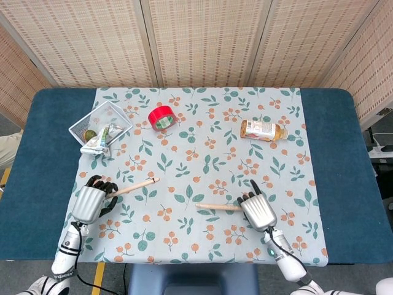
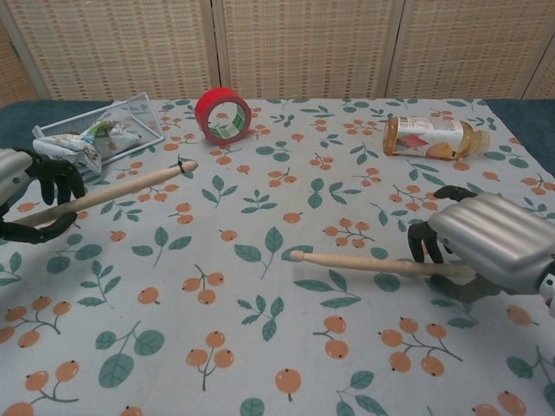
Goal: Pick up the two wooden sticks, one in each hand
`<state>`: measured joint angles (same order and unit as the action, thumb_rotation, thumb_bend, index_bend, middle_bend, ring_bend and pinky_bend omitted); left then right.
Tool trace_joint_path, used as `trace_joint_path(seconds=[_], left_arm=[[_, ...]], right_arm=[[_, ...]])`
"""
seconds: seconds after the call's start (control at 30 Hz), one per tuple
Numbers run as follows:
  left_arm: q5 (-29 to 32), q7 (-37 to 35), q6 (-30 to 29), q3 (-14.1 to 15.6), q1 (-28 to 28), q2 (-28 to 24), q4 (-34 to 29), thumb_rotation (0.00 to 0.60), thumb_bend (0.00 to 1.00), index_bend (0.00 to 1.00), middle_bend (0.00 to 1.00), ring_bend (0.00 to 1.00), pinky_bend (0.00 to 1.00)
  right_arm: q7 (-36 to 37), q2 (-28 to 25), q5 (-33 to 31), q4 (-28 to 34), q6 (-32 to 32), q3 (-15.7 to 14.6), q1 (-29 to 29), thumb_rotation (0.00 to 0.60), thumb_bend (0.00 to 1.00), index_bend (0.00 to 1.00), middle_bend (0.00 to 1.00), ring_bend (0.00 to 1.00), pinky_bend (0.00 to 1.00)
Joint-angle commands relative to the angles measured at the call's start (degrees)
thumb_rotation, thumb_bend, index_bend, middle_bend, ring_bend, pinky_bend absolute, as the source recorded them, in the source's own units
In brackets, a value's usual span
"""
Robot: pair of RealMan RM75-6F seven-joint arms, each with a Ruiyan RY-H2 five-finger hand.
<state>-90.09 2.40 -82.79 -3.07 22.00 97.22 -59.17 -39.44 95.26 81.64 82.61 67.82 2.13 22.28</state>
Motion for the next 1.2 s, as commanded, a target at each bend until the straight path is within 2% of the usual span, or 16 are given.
trace_joint_path(seconds=[0.03,0.2,0.3,0.5,0.63,0.83,1.2], left_arm=[[0.7,-0.9,0.9,-0.5,0.2,-0.8,-0.9,0.600,0.54,0.82,0.86,0.53,0.29],[2.1,-1.2,2.7,-1.6,1.0,-1.7,-1.4,0.600,0.54,0.82,0.86,0.53,0.29],[2.7,-2.6,4.1,-1.8,1.3,-2.3,-4.3,0.600,0.54,0.82,0.86,0.53,0.29],[4.1,-3.1,6.2,-3.7,2.8,-5.2,-17.0,0.600,0.54,0.82,0.86,0.54,0.30],[6.3,0.0,8.6,-5.1,3.7,-8.4,-27.1,0.600,0.54,0.82,0.86,0.54,0.30],[6.9,5.6,8.8,-5.3,4.3,-8.5,-33.6,0.600,0.54,0.82,0.86,0.54,0.30],[6.9,7.9,9.4,-4.5,4.8,-7.5,-34.3,0.600,0.54,0.82,0.86,0.55,0.30]], right_arm=[[3.8,-1.7,2.3,1.0,1.7,-0.5,-0.3,0.600,0.33,0.98,0.85,0.48,0.13],[11.4,-3.4,5.8,3.6,4.3,-0.4,-0.4,0.600,0.34,0.98,0.85,0.48,0.13],[17.1,-2.8,8.0,3.8,5.9,0.6,0.3,0.600,0.33,0.98,0.85,0.48,0.13],[23.7,2.1,8.6,2.1,5.3,3.7,3.2,0.600,0.33,0.99,0.86,0.49,0.13],[24.3,5.4,7.9,1.2,4.1,5.9,5.5,0.600,0.34,0.99,0.86,0.49,0.13],[23.0,8.5,6.1,-0.9,2.2,7.6,7.8,0.600,0.34,0.99,0.86,0.49,0.13],[22.5,8.2,5.7,0.0,3.2,7.6,8.2,0.600,0.34,0.99,0.86,0.49,0.13]])
